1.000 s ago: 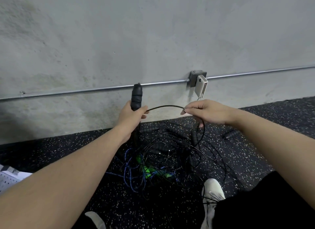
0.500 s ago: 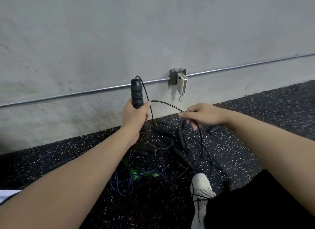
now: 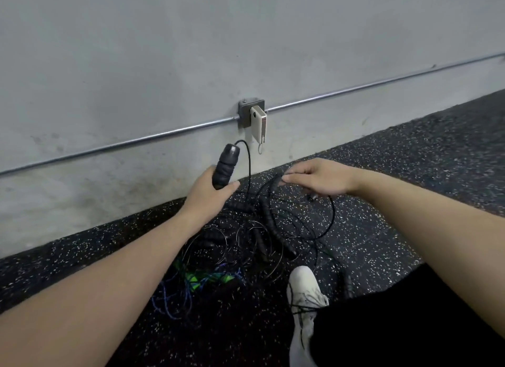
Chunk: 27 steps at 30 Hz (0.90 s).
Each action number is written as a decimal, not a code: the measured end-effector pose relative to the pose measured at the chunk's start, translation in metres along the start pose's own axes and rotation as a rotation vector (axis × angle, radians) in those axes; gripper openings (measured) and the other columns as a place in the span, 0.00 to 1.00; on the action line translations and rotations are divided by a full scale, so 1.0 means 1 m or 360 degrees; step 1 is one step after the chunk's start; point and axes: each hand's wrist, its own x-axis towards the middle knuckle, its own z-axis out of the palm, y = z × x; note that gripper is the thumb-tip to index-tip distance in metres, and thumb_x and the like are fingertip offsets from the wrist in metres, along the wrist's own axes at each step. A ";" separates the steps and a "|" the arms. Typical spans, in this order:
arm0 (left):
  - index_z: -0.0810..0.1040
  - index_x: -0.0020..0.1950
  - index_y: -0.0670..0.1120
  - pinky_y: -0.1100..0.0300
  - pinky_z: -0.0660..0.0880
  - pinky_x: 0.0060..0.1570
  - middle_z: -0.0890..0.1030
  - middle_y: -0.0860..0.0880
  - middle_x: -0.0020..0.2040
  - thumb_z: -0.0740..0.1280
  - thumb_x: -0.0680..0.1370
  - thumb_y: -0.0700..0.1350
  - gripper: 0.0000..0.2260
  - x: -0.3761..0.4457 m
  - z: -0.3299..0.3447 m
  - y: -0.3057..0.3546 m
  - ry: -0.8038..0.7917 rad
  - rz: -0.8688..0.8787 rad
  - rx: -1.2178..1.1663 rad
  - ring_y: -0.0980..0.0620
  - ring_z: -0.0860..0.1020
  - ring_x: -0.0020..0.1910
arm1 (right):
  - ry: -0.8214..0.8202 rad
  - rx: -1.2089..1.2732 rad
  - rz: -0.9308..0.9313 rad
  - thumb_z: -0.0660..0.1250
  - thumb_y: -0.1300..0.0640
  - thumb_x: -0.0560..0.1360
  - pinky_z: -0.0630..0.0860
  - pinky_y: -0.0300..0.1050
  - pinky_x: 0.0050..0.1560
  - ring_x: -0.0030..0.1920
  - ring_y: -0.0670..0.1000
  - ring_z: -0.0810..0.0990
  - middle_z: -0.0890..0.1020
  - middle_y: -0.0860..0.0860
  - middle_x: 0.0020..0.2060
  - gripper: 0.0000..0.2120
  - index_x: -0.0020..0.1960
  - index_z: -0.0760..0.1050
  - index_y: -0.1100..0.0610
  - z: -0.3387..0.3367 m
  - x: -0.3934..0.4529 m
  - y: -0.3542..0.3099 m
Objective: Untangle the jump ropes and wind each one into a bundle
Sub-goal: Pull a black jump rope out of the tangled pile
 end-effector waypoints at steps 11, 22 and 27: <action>0.73 0.52 0.52 0.63 0.72 0.38 0.74 0.49 0.41 0.70 0.80 0.43 0.07 0.002 0.038 0.036 0.0092 0.0025 -0.0329 0.53 0.73 0.37 | -0.0057 0.0117 0.0124 0.64 0.37 0.79 0.71 0.40 0.42 0.28 0.47 0.71 0.76 0.50 0.28 0.20 0.38 0.73 0.52 -0.007 -0.012 0.012; 0.72 0.56 0.46 0.57 0.64 0.33 0.73 0.51 0.41 0.67 0.80 0.42 0.07 0.013 -0.020 -0.008 0.0694 -0.0303 0.0001 0.51 0.70 0.37 | -0.0133 0.0224 0.0152 0.58 0.54 0.85 0.73 0.43 0.37 0.33 0.51 0.73 0.76 0.43 0.27 0.11 0.60 0.79 0.50 -0.012 -0.014 0.012; 0.74 0.57 0.49 0.64 0.66 0.36 0.76 0.53 0.44 0.69 0.80 0.45 0.07 -0.006 -0.017 0.016 0.0386 0.0006 0.0128 0.58 0.72 0.38 | 0.0022 0.0204 -0.0078 0.59 0.46 0.83 0.70 0.37 0.33 0.30 0.48 0.68 0.71 0.43 0.26 0.12 0.60 0.80 0.42 -0.011 -0.012 -0.022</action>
